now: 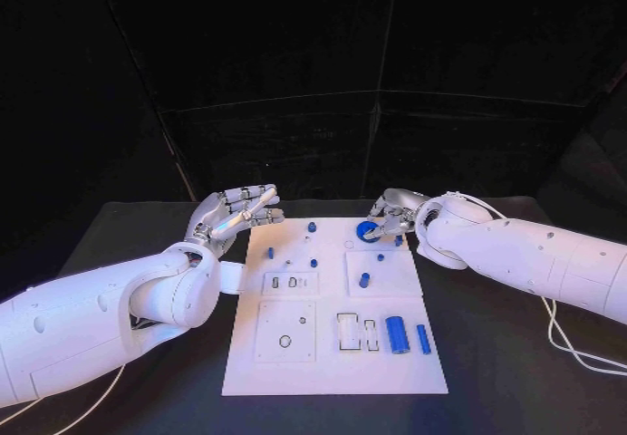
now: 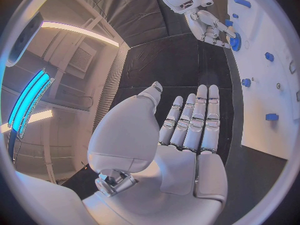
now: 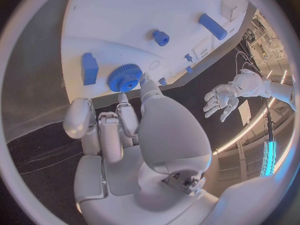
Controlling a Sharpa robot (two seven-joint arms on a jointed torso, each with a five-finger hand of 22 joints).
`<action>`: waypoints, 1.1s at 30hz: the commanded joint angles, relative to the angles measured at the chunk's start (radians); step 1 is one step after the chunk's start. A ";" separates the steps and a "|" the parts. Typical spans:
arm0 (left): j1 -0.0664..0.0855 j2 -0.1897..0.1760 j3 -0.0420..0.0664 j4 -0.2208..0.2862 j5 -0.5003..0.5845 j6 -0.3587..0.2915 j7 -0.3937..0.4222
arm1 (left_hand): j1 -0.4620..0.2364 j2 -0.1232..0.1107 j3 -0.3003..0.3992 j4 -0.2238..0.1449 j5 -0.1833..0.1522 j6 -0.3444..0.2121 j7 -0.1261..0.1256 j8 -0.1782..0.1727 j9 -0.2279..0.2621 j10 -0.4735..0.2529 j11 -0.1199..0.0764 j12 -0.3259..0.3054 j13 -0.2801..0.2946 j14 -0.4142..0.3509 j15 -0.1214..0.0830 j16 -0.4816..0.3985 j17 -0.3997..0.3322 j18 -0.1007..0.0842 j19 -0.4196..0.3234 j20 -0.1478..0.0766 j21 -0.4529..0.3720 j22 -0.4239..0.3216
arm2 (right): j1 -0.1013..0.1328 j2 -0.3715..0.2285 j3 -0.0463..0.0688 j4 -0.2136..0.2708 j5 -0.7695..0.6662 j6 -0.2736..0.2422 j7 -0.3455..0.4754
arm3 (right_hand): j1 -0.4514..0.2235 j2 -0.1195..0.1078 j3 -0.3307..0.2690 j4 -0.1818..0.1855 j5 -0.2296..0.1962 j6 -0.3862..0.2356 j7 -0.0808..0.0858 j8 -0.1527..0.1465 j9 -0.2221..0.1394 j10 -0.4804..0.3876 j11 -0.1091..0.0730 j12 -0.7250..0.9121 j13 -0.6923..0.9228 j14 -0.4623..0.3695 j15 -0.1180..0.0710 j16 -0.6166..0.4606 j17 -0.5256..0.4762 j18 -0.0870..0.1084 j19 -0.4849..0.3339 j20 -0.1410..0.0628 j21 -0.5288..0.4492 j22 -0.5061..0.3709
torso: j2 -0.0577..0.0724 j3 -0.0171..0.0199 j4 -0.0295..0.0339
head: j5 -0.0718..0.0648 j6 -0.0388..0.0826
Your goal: Assemble the parts on the task board
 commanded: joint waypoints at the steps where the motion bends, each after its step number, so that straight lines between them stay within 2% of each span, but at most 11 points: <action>1: 0.001 0.001 0.001 0.000 -0.008 0.013 0.005 | 0.011 -0.001 -0.002 -0.006 0.004 0.006 0.051 -0.004 -0.001 -0.001 0.007 -0.004 -0.001 0.005 0.004 -0.006 -0.001 0.010 0.005 0.002 -0.004 -0.002 | 0.002 0.003 0.001 -0.003 -0.020 0.041 -0.013 | 0.013 0.002 -0.003 -0.004 0.000 0.010 -0.002 0.007 0.001 0.009 -0.001 0.009 0.009 0.085 0.009 0.005 0.167 -0.011 0.010 -0.001 0.005 0.003 | 0.000 0.0001 -0.0004 | -0.001 -0.001; 16: 0.001 0.001 0.001 -0.002 -0.008 0.014 0.003 | 0.011 0.000 -0.003 -0.007 0.004 0.007 0.051 -0.004 -0.001 -0.001 0.007 -0.006 -0.001 0.004 0.004 -0.008 -0.001 0.009 0.005 0.002 -0.005 -0.002 | 0.001 0.007 0.001 -0.011 -0.049 0.059 -0.020 | 0.051 0.022 0.014 -0.028 0.005 0.021 -0.003 0.014 0.000 0.022 -0.003 0.039 0.044 0.087 0.007 0.010 0.180 -0.014 0.016 -0.002 0.012 0.016 | 0.000 0.0008 -0.0004 | -0.001 -0.004; 21: 0.001 0.002 0.001 -0.003 -0.008 0.015 0.002 | 0.011 0.000 -0.003 -0.007 0.004 0.007 0.051 -0.004 -0.001 -0.001 0.007 -0.006 -0.001 0.004 0.004 -0.008 -0.001 0.009 0.005 0.002 -0.005 -0.002 | 0.001 0.010 0.000 -0.013 -0.058 0.051 -0.015 | 0.081 0.043 0.042 -0.049 0.000 0.042 -0.006 0.025 0.002 0.030 -0.006 0.053 0.061 0.088 0.005 0.012 0.186 -0.015 0.019 -0.004 0.016 0.022 | 0.000 0.0008 -0.0003 | -0.002 -0.005; 24: 0.001 0.002 0.001 -0.003 -0.008 0.014 0.002 | 0.011 0.000 -0.003 -0.007 0.004 0.007 0.051 -0.004 -0.001 -0.001 0.007 -0.006 -0.001 0.004 0.004 -0.008 -0.001 0.009 0.005 0.002 -0.005 -0.002 | 0.000 0.013 0.000 -0.013 -0.067 0.038 -0.011 | 0.095 0.059 0.062 -0.060 -0.009 0.077 -0.013 0.040 0.006 0.042 -0.012 0.069 0.079 0.089 0.001 0.013 0.189 -0.016 0.022 -0.007 0.020 0.028 | 0.000 0.0007 -0.0002 | -0.002 -0.005; 26: 0.001 0.002 0.001 -0.004 -0.008 0.014 0.001 | 0.011 0.000 -0.003 -0.007 0.004 0.007 0.051 -0.004 -0.001 -0.001 0.007 -0.006 -0.001 0.004 0.004 -0.008 -0.001 0.009 0.005 0.002 -0.005 -0.002 | 0.000 0.015 0.000 -0.013 -0.072 0.027 -0.009 | 0.102 0.074 0.080 -0.066 -0.018 0.111 -0.024 0.054 0.011 0.052 -0.020 0.081 0.092 0.089 -0.005 0.014 0.191 -0.016 0.025 -0.011 0.022 0.032 | 0.000 0.0009 0.0000 | -0.003 -0.006; 33: 0.001 0.001 0.001 -0.003 -0.008 0.015 0.000 | 0.013 0.001 -0.003 -0.009 0.004 0.008 0.051 -0.005 -0.001 -0.001 0.007 -0.007 -0.001 0.004 0.004 -0.009 -0.001 0.009 0.005 0.002 -0.005 -0.003 | -0.001 0.019 0.000 -0.013 -0.083 -0.042 -0.004 | 0.119 0.091 0.123 -0.089 -0.024 0.157 -0.042 0.067 0.016 0.069 -0.037 0.101 0.114 0.090 -0.021 0.016 0.198 -0.019 0.032 -0.026 0.028 0.044 | 0.000 0.0003 0.0003 | -0.002 -0.006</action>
